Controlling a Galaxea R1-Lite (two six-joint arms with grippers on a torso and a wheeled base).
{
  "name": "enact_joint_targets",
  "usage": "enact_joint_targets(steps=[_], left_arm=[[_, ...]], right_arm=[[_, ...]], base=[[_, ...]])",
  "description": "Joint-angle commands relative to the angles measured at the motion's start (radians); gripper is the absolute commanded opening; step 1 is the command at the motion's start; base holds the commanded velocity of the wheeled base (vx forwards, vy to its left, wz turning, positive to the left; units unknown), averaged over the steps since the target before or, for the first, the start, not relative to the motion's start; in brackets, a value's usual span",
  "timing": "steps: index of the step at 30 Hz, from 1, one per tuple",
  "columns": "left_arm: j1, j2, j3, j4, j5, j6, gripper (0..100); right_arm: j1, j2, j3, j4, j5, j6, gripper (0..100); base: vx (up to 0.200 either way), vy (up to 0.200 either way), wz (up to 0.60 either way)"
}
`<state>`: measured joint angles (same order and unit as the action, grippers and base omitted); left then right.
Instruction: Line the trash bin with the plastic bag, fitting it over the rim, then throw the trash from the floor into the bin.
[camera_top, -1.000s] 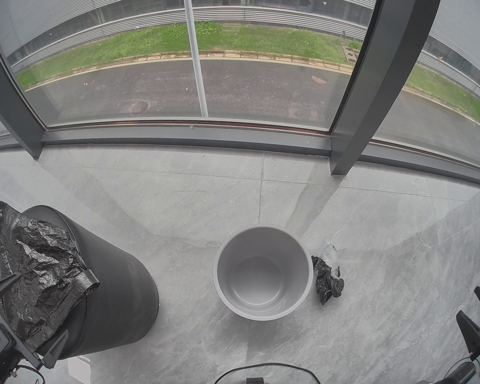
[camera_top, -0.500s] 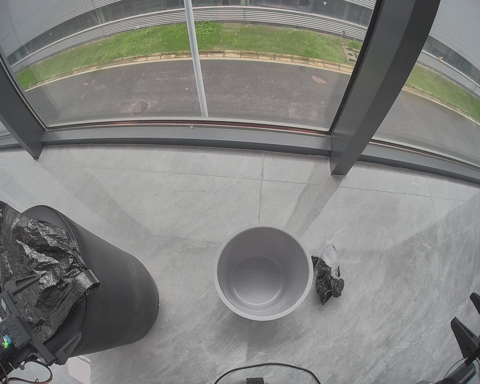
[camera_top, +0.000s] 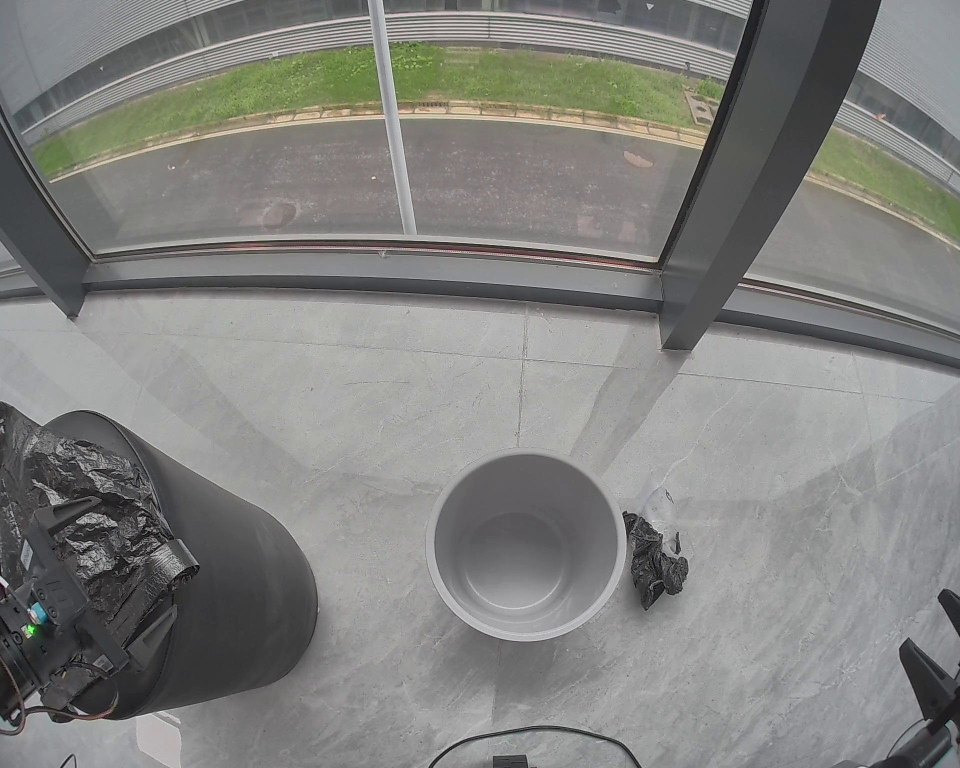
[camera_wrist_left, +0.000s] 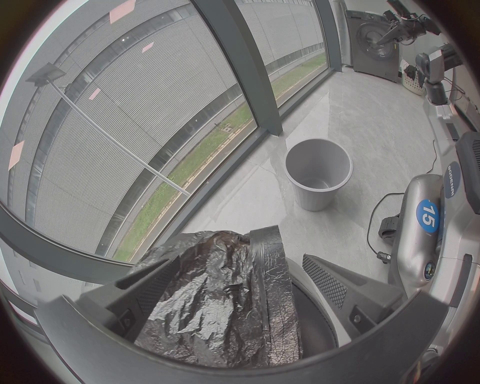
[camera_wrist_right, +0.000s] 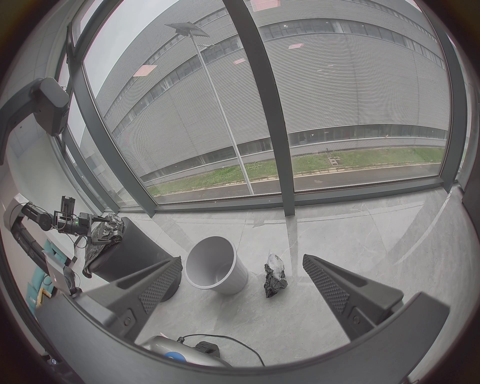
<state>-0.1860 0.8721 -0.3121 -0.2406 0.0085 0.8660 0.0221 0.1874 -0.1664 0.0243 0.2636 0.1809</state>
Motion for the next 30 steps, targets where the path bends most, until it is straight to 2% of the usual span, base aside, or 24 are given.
enact_joint_targets(steps=[1,7,18,30], left_arm=[[-0.009,0.073,0.004,-0.009,0.013,0.001,100],[-0.009,0.096,-0.008,-0.016,0.051,-0.004,100],[-0.007,0.217,-0.008,-0.170,0.113,-0.008,100],[-0.004,0.248,-0.005,-0.224,0.117,-0.007,100]], right_arm=[[0.001,-0.005,0.007,-0.001,0.000,0.000,100],[0.002,-0.010,0.007,-0.003,0.002,0.002,100],[0.002,-0.023,0.005,-0.001,0.002,0.005,100],[0.002,-0.049,0.007,0.000,0.002,0.006,100]], base=[[0.000,0.000,0.00],[0.000,0.000,0.00],[0.000,0.000,0.00],[0.000,0.000,0.00]])
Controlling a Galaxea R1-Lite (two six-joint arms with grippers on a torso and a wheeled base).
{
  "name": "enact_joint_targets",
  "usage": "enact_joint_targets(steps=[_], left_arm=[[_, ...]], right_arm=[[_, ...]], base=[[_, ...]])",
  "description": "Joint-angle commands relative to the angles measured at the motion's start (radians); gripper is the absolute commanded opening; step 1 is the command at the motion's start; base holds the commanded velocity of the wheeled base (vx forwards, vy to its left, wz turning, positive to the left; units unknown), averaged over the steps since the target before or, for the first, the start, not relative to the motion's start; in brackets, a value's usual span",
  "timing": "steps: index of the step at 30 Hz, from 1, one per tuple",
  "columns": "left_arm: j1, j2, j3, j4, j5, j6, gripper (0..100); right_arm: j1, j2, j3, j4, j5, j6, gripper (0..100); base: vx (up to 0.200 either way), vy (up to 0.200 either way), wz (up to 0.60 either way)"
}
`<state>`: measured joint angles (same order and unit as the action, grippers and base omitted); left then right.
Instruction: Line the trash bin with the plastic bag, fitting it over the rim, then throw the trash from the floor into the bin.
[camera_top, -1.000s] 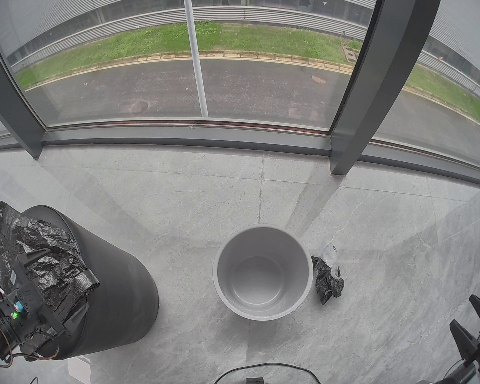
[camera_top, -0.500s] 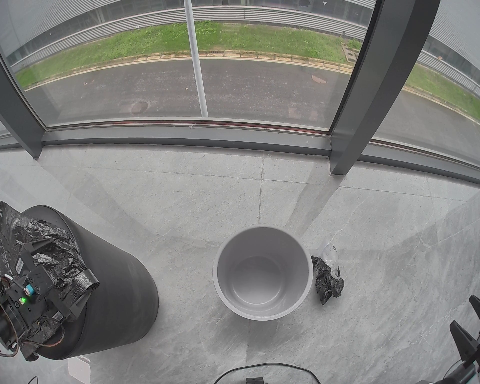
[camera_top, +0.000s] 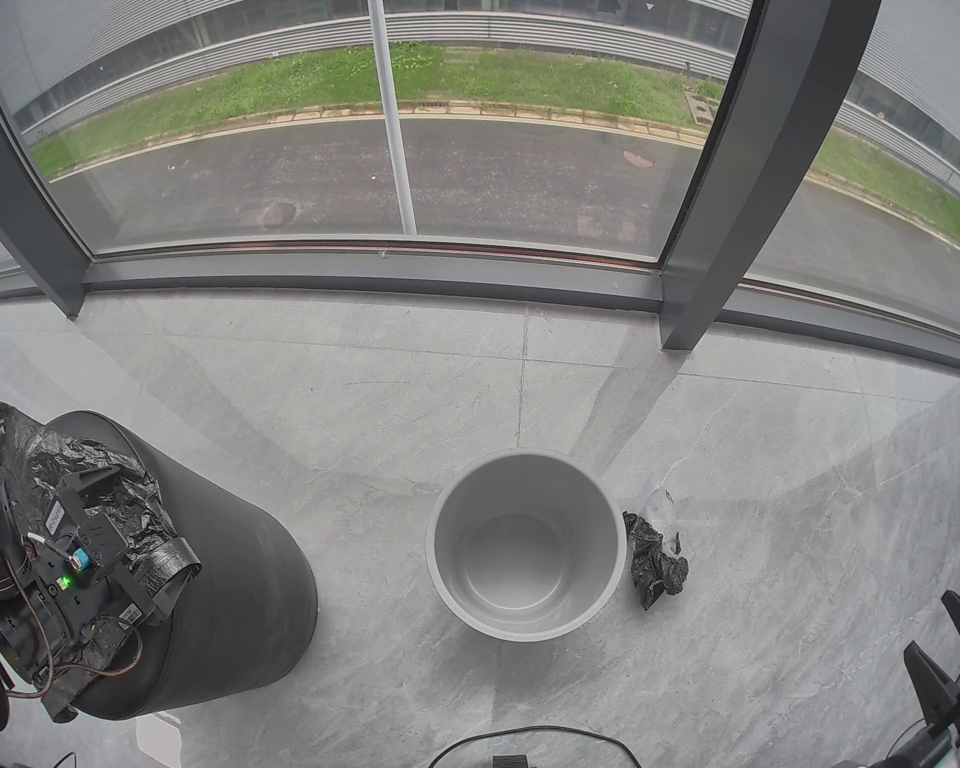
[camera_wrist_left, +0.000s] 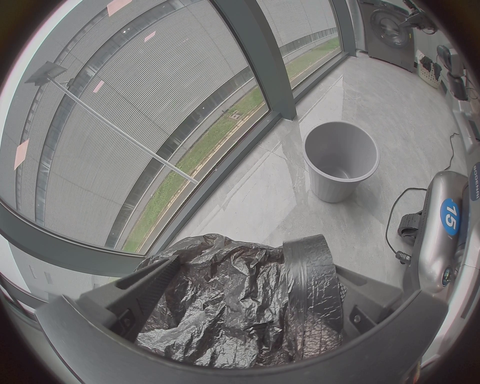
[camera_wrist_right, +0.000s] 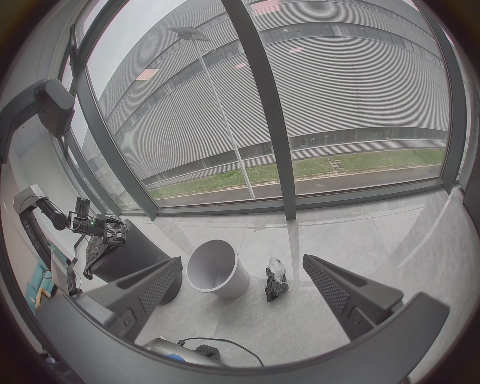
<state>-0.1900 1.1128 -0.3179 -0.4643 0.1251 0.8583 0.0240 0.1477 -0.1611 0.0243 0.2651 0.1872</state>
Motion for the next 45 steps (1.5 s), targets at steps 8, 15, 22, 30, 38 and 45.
enact_joint_targets(steps=[8,15,22,30,38,45], left_arm=[[0.000,-0.013,0.002,-0.002,0.011,-0.007,0],[-0.005,-0.051,-0.013,-0.002,0.011,-0.073,0],[-0.065,-0.116,-0.165,-0.034,0.007,-0.395,0],[-0.178,-0.113,-0.352,-0.005,0.011,-0.969,0],[-0.240,-0.010,-0.604,0.107,-0.016,-1.452,0],[-0.318,-0.051,-0.626,0.205,-0.190,-1.581,0]], right_arm=[[0.001,-0.010,0.000,0.000,0.002,0.000,100],[0.001,-0.013,0.000,0.000,-0.001,0.000,100],[-0.003,-0.017,0.009,-0.001,-0.007,-0.017,100],[-0.004,0.217,-0.060,-0.101,-0.003,-0.187,100],[0.013,0.653,-0.224,-0.460,-0.006,-0.100,100],[0.301,0.757,-0.256,-0.488,-0.139,0.003,100]], base=[[0.000,0.000,0.00],[0.000,0.000,0.00],[0.000,0.000,0.00],[0.000,0.000,0.00],[0.000,0.000,0.00],[0.000,0.000,0.00]])
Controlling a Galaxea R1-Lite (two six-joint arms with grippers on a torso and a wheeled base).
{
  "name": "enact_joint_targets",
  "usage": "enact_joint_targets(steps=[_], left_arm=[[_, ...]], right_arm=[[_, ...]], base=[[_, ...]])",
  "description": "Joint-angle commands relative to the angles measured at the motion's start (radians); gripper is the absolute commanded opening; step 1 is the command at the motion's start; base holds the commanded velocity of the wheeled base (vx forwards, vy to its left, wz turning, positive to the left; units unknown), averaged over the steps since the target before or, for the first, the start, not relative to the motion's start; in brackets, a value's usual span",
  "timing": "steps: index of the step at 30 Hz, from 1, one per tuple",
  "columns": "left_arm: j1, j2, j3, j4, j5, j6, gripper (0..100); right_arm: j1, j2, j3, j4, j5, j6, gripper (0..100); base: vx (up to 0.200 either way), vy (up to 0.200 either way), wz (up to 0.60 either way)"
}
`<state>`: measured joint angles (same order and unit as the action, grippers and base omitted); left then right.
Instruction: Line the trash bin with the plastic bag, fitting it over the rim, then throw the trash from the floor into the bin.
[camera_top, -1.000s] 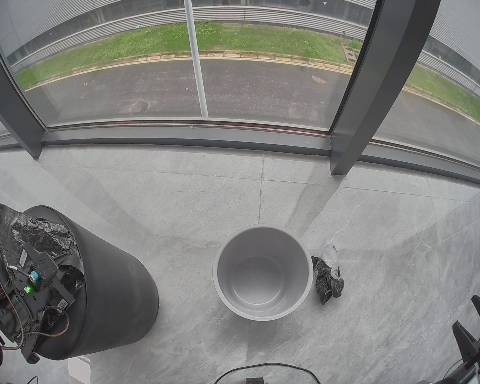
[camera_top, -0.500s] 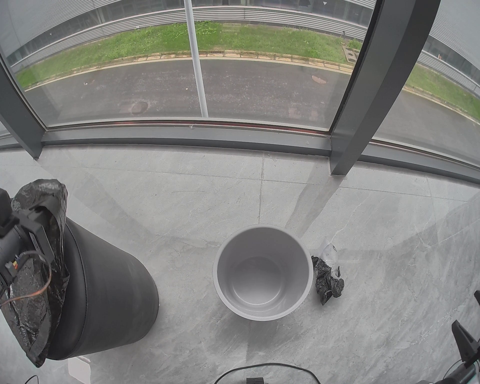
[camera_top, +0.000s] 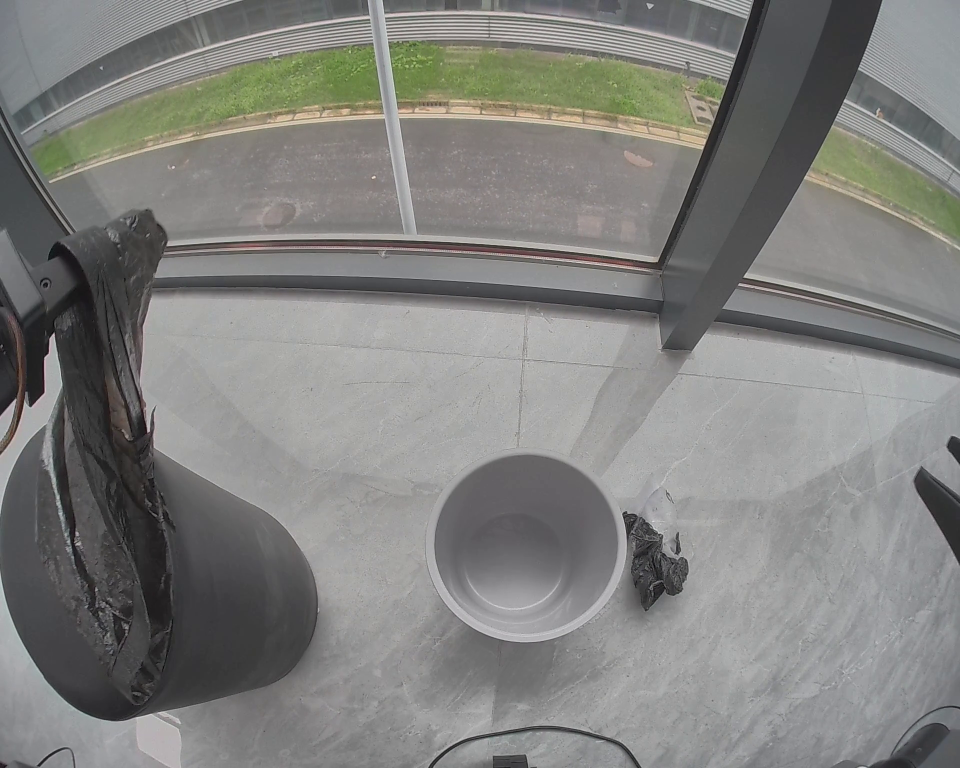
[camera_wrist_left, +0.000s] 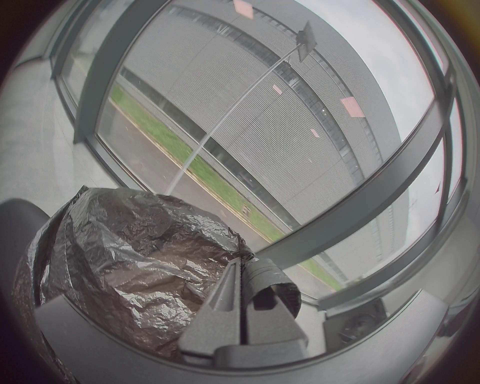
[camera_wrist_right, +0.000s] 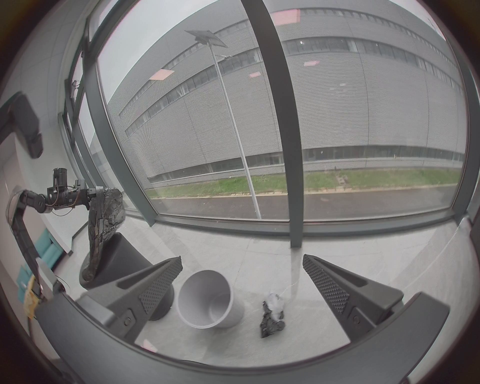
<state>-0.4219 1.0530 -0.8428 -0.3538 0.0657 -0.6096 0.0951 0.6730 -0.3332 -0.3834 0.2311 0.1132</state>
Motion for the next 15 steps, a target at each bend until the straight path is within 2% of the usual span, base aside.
enact_joint_targets(steps=[1,2,3,4,7,9,11,13,15], left_arm=[[-0.086,0.010,-0.102,0.110,-0.153,-0.125,0],[-0.086,0.010,-0.102,0.118,-0.161,-0.130,0],[-0.086,0.019,-0.107,0.153,-0.204,-0.148,0],[-0.086,0.025,-0.111,0.173,-0.222,-0.156,0],[-0.086,0.058,-0.114,0.211,-0.271,-0.174,0],[-0.089,0.067,-0.114,0.211,-0.287,-0.177,0],[-0.127,0.098,-0.122,0.211,-0.323,-0.199,0],[-0.156,0.128,-0.151,0.205,-0.304,-0.225,0],[-0.178,0.174,-0.202,0.196,-0.239,-0.274,0]], right_arm=[[0.268,0.249,-0.093,-0.088,-0.139,0.086,100],[0.282,0.258,-0.098,-0.092,-0.154,0.091,100],[0.357,0.316,-0.110,-0.120,-0.240,0.108,100],[0.402,0.358,-0.112,-0.141,-0.295,0.109,100],[0.505,0.461,-0.106,-0.212,-0.403,0.112,100],[0.528,0.494,-0.104,-0.233,-0.424,0.114,100],[0.563,0.576,-0.107,-0.279,-0.457,0.114,100],[0.575,0.628,-0.113,-0.308,-0.467,0.112,100],[0.586,0.677,-0.122,-0.344,-0.478,0.111,100]], base=[[0.000,0.000,0.00],[0.000,0.000,0.00],[0.000,0.000,0.00],[0.000,0.000,0.00],[0.000,0.000,0.00],[0.000,0.000,0.00],[0.000,0.000,0.00],[0.000,0.000,0.00],[0.000,0.000,0.00]])
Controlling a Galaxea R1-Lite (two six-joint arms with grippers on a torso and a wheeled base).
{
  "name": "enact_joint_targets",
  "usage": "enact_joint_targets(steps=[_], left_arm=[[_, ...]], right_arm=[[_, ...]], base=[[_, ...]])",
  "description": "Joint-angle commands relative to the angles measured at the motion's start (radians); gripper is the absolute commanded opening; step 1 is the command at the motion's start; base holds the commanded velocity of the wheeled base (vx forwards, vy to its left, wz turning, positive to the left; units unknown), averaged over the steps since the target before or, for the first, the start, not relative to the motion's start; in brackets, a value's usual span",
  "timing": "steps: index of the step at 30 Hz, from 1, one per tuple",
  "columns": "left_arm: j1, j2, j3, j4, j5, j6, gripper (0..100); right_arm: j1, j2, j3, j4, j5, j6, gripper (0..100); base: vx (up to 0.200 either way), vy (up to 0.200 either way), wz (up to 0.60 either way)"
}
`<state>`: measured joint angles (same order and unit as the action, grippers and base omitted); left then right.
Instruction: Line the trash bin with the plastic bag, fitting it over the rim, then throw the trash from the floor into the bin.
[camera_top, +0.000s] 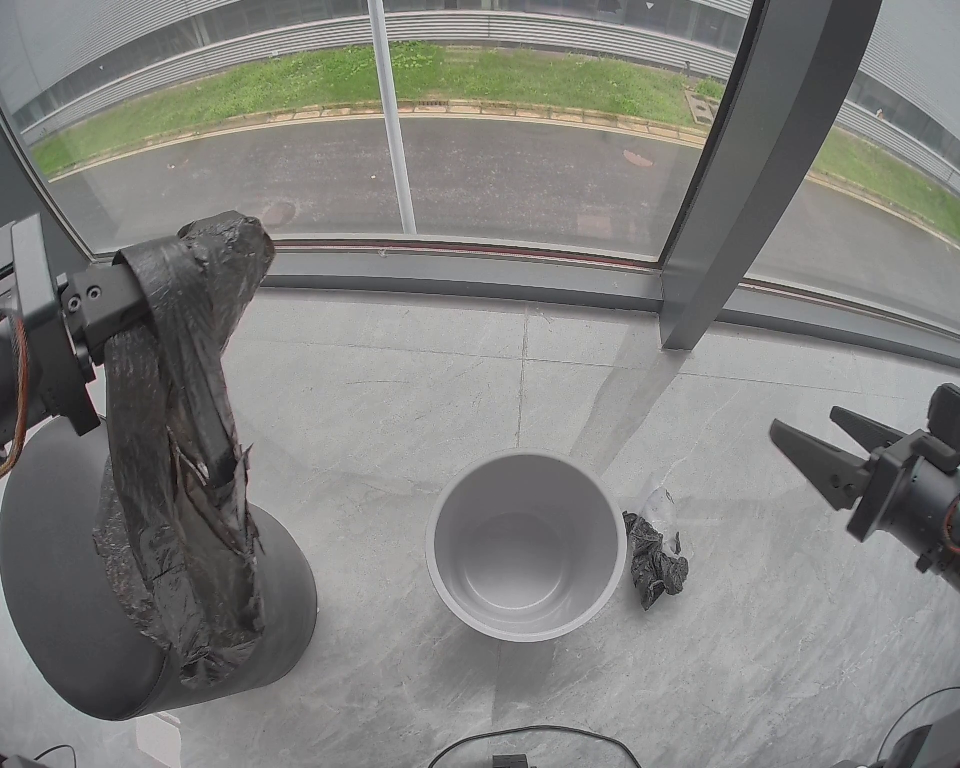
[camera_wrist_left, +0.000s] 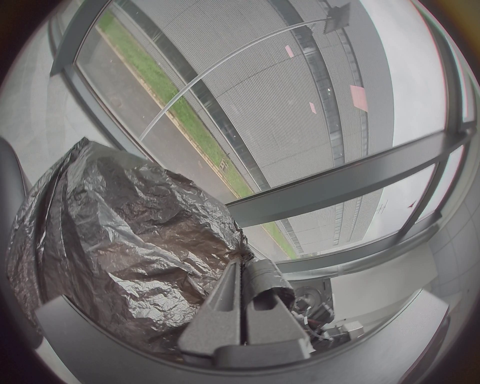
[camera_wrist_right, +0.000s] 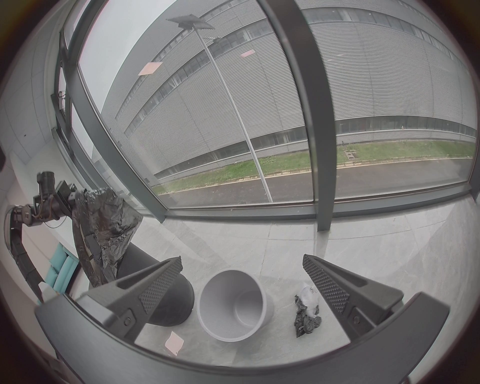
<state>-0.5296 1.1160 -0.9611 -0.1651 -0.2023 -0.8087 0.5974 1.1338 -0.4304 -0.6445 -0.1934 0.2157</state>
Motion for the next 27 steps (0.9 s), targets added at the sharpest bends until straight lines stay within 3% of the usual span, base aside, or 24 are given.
enact_joint_targets(steps=[1,4,9,13,17,27], left_arm=[[-0.084,0.147,-0.131,0.003,0.075,-0.106,0],[-0.110,0.222,-0.225,0.009,0.123,-0.122,0],[-0.181,0.234,-0.240,0.004,0.149,-0.132,0],[-0.276,0.257,-0.248,-0.001,0.258,-0.129,0],[-0.310,0.263,-0.248,-0.002,0.254,-0.132,0],[-0.356,0.216,-0.257,-0.002,0.253,-0.136,0]], right_arm=[[0.091,0.242,-0.031,-0.101,-0.061,0.008,100],[0.107,0.284,-0.039,-0.135,-0.077,0.005,100],[0.145,0.310,-0.025,-0.150,-0.077,0.002,100],[0.232,0.345,-0.005,-0.152,-0.072,0.001,100],[0.280,0.435,-0.033,-0.193,-0.070,-0.001,100],[0.282,0.655,-0.128,-0.327,-0.069,-0.041,100]], base=[[0.000,0.000,0.00],[0.000,0.000,0.00],[0.000,0.000,0.00],[0.000,0.000,0.00],[0.000,0.000,0.00],[0.000,0.000,0.00]])
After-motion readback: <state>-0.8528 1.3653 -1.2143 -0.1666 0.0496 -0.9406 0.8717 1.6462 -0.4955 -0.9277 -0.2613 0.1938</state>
